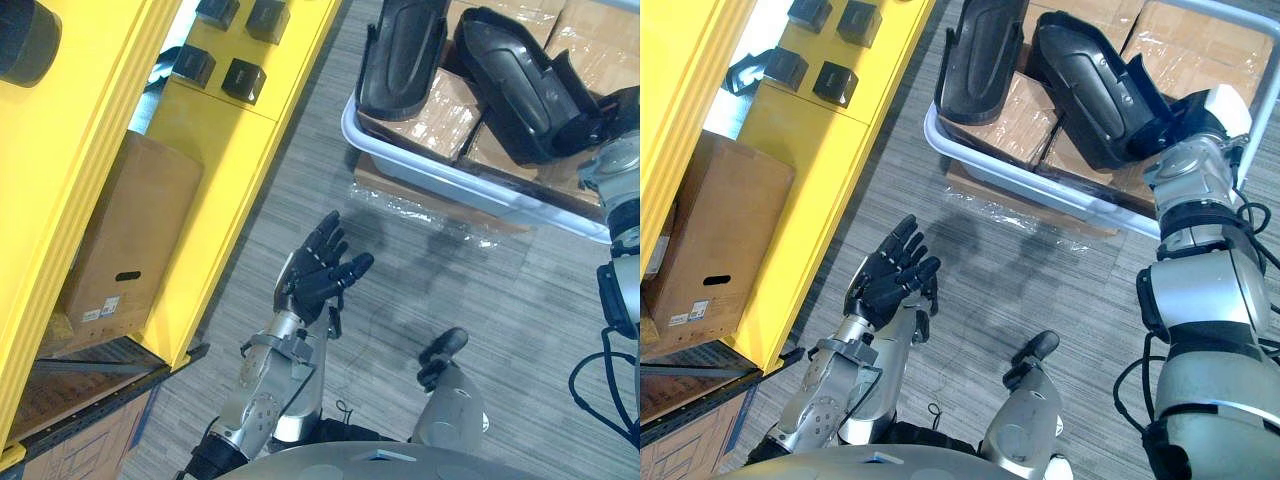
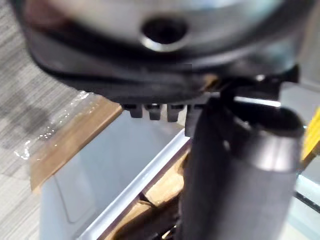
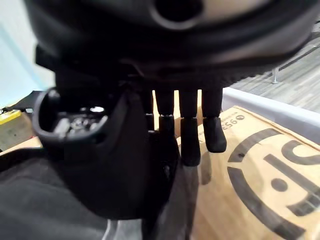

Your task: Walk over and take three plastic housings, then place them on the shelf

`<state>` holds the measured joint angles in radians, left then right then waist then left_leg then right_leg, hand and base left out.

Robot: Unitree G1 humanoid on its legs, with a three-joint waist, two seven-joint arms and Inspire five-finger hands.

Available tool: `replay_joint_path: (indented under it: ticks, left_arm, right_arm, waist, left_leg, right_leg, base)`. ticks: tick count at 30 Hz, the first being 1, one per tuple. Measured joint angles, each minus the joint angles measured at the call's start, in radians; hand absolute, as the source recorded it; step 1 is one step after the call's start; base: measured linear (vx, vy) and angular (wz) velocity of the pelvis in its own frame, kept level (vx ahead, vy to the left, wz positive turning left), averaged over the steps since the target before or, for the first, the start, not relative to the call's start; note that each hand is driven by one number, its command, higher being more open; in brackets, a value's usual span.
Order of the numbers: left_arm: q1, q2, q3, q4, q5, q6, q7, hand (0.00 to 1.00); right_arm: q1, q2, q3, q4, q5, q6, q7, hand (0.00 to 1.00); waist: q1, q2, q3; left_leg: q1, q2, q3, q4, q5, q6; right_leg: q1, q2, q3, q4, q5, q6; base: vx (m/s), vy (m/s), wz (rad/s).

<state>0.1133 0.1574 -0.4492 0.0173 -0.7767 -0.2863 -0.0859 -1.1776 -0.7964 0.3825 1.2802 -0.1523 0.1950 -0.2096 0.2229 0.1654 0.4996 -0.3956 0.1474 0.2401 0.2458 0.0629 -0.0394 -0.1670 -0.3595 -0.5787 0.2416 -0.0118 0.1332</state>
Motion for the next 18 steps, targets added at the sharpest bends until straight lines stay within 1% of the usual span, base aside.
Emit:
replay_joint_path:
  ticks: [2,5,7,9,10,11,13,15,17,18]
  left_arm:
    - [0.029,0.014,0.038,-0.072,0.001,0.005,0.0,1.0]
    - [0.044,0.02,0.068,-0.124,0.002,0.008,0.0,1.0]
    - [0.054,0.021,0.094,-0.171,0.003,0.012,-0.001,1.0]
    - [0.052,0.022,0.112,-0.197,0.022,0.031,-0.005,1.0]
    - [0.055,0.026,0.116,-0.209,0.041,0.042,-0.01,1.0]
    - [0.053,0.031,0.115,-0.215,0.041,0.051,-0.014,1.0]
    - [0.051,0.04,0.114,-0.23,0.047,0.088,-0.049,1.0]
    - [0.049,0.041,0.114,-0.228,0.07,0.122,-0.061,1.0]
    - [0.033,0.039,0.109,-0.225,0.078,0.21,-0.076,1.0]
    - [0.036,0.038,0.105,-0.223,0.078,0.23,-0.08,1.0]
  right_arm:
    - [0.064,0.022,-0.038,-0.046,0.0,0.016,0.004,0.0]
    - [0.117,0.029,-0.088,-0.081,0.003,0.016,0.005,0.0]
    - [0.156,0.042,-0.143,-0.1,0.012,0.016,-0.002,0.0]
    - [0.209,0.07,-0.199,-0.115,0.021,0.02,-0.031,0.0]
    - [0.235,0.094,-0.221,-0.116,0.022,0.022,-0.053,0.0]
    - [0.252,0.103,-0.232,-0.118,0.025,0.022,-0.065,0.0]
    - [0.319,0.143,-0.282,-0.163,0.053,0.026,-0.133,0.0]
    - [0.356,0.17,-0.317,-0.223,0.06,0.035,-0.175,0.0]
    - [0.424,0.2,-0.363,-0.355,0.056,0.034,-0.239,0.0]
    - [0.431,0.214,-0.37,-0.381,0.052,0.034,-0.25,0.0]
  waist:
    - [-0.003,-0.019,0.009]
    - [-0.009,-0.027,0.013]
    - [-0.014,-0.038,0.016]
    - [-0.029,-0.049,0.015]
    - [-0.037,-0.059,0.013]
    - [-0.039,-0.064,0.011]
    - [-0.052,-0.087,-0.002]
    - [-0.065,-0.096,-0.009]
    - [-0.08,-0.105,-0.027]
    - [-0.086,-0.107,-0.038]
  left_leg:
    - [0.059,0.0,0.005,-0.061,0.025,-0.01]
    - [0.096,-0.002,0.006,-0.109,0.052,-0.016]
    - [0.129,-0.002,0.013,-0.156,0.077,-0.02]
    - [0.172,-0.005,0.012,-0.207,0.101,-0.024]
    - [0.198,-0.007,0.012,-0.236,0.114,-0.025]
    - [0.208,-0.007,0.013,-0.248,0.119,-0.027]
    - [0.242,-0.01,0.016,-0.308,0.147,-0.027]
    - [0.261,-0.01,0.024,-0.329,0.156,-0.026]
    - [0.292,-0.011,0.041,-0.33,0.15,-0.031]
    - [0.295,-0.011,0.044,-0.33,0.149,-0.031]
  right_leg:
    - [0.026,0.009,-0.001,-0.001,-0.011,-0.01]
    - [0.047,0.014,-0.004,-0.001,-0.015,-0.009]
    - [0.056,0.019,-0.004,-0.002,-0.015,-0.009]
    - [0.084,0.023,-0.012,-0.005,-0.015,-0.009]
    - [0.101,0.028,-0.014,-0.013,-0.015,-0.009]
    - [0.109,0.031,-0.016,-0.02,-0.015,-0.008]
    - [0.123,0.041,-0.018,-0.035,-0.016,-0.003]
    - [0.135,0.046,-0.017,-0.042,-0.014,0.0]
    - [0.164,0.048,-0.008,-0.064,-0.008,0.01]
    - [0.169,0.05,-0.006,-0.072,-0.005,0.014]
  base:
    - [-0.03,-0.061,-0.02]
    - [0.0,-0.056,0.0]
    - [-0.01,-0.039,-0.02]
    - [0.0,-0.034,0.06]
    - [0.0,-0.033,0.04]
    - [-0.01,-0.032,0.01]
    - [0.0,-0.017,0.0]
    - [0.0,-0.009,-0.03]
    - [0.01,-0.016,-0.11]
    - [0.03,-0.021,-0.2]
